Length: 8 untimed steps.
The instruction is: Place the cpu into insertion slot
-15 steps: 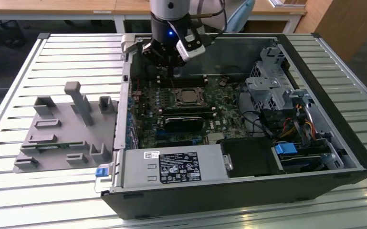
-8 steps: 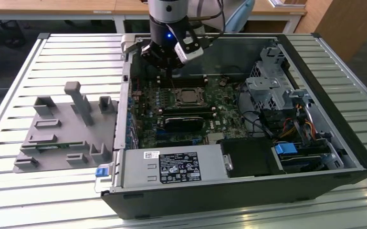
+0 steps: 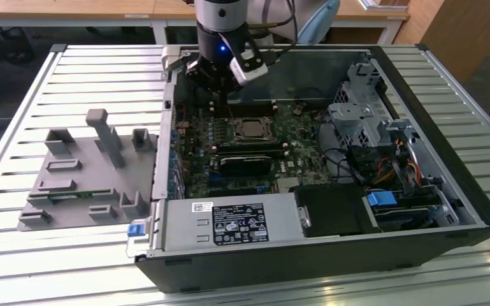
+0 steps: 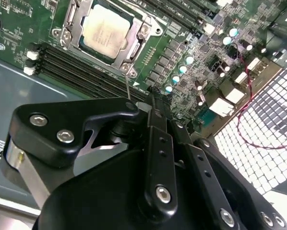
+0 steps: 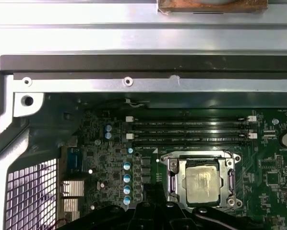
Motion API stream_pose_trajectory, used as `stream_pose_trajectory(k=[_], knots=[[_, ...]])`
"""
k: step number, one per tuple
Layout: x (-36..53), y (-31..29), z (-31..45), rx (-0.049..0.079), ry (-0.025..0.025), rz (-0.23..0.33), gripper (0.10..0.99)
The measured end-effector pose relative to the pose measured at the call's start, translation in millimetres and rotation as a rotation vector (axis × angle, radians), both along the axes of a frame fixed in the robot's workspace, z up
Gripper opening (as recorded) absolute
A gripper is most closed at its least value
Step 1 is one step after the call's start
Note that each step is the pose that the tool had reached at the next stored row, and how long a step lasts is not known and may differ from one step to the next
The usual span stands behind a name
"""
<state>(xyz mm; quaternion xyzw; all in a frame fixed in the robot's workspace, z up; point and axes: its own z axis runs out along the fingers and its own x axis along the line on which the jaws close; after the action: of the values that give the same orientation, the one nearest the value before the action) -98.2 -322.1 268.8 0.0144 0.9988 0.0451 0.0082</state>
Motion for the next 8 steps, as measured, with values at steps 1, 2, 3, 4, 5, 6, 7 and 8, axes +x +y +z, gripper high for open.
stream_pose_trajectory(k=[1,2,3,4,5,6,7,8], knots=[[-0.1,0.7,-0.8,0.0,0.0,0.0,0.106],[-0.3,1.3,-1.6,0.0,-0.0001,0.0,0.106],[-0.3,1.5,-2.4,0.0,-0.0001,0.0,0.106],[-0.4,1.5,-2.9,0.0,0.0,0.0,0.106],[-0.4,1.4,-2.9,0.0,0.0002,0.0,0.106],[-0.4,1.4,-2.9,0.0,0.0003,0.0,0.106],[-0.4,1.5,-3.0,0.0,0.0003,0.0,0.106],[-0.4,1.5,-3.4,0.0,-0.0001,0.0,0.106]])
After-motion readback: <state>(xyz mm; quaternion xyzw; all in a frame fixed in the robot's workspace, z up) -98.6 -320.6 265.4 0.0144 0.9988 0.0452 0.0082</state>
